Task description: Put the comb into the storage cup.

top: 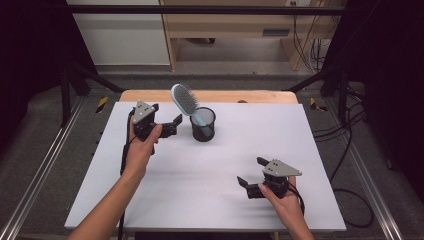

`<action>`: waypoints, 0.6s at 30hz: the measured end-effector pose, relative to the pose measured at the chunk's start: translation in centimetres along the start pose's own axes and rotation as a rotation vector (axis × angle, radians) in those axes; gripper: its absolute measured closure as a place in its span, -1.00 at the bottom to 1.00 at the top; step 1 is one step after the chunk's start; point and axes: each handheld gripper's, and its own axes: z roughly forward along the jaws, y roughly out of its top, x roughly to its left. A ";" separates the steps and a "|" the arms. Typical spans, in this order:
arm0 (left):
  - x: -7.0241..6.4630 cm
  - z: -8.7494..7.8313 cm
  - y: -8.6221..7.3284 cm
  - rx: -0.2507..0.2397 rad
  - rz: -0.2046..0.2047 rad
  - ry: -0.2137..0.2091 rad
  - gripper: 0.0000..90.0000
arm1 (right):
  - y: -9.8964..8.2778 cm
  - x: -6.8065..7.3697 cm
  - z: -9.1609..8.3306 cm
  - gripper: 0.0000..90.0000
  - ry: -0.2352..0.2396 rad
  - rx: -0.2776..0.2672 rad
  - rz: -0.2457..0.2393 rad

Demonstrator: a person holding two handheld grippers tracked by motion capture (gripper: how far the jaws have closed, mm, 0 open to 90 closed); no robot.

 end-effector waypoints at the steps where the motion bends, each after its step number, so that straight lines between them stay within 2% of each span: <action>1: 0.1 -0.4 0.1 -0.006 0.002 -0.002 -0.93 | 0.0 0.0 0.0 -0.92 -0.001 -0.001 -0.003; 10: 1.2 -3.5 0.8 -0.018 0.012 -0.017 -0.94 | 0.0 -0.4 -0.7 -0.91 -0.030 -0.031 0.013; 18: 2.8 -6.2 0.6 -0.023 0.015 0.003 -0.94 | -0.1 -0.6 -0.7 -0.90 -0.042 -0.030 0.012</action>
